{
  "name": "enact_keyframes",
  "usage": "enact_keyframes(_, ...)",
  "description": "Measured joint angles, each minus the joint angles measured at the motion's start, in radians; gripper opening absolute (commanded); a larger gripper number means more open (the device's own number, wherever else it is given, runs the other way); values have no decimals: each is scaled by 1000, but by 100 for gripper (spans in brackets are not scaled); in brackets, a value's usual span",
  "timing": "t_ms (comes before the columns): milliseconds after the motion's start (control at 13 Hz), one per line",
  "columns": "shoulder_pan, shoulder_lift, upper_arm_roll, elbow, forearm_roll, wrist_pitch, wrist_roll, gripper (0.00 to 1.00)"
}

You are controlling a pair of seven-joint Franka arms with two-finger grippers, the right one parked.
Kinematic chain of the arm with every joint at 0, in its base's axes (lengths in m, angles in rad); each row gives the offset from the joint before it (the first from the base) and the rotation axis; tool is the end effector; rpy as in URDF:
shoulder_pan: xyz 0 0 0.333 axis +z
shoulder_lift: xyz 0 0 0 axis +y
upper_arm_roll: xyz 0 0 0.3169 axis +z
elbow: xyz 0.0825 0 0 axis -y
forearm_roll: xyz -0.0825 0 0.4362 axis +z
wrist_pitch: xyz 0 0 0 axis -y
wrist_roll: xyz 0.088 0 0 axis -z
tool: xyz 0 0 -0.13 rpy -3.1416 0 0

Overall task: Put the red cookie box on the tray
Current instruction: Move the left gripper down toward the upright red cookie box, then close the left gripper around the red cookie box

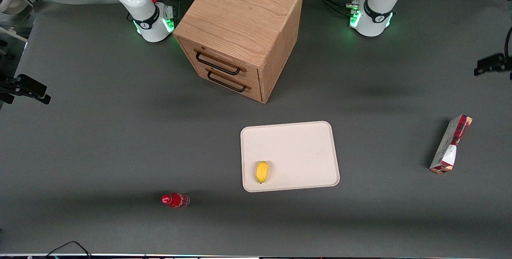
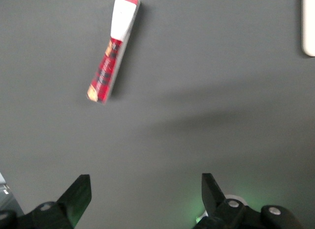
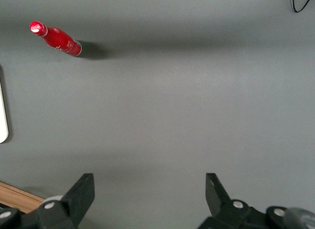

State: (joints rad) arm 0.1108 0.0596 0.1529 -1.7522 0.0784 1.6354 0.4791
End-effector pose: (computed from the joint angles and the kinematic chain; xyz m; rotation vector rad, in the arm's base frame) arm 0.5852 0.1665 0.4779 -3.0898 0.3519 0.3044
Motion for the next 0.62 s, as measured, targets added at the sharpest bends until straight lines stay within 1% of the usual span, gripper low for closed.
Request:
enact_keyframes(154, 1, 130, 55, 7, -6, 119, 140, 100)
enact_keyframes(308, 5, 246, 91, 2, -34, 258, 251, 100)
enact_keyframes(462, 9, 341, 103, -17, -82, 404, 306, 100)
enact_keyframes(615, 9, 417, 101, -41, -128, 529, 320, 100)
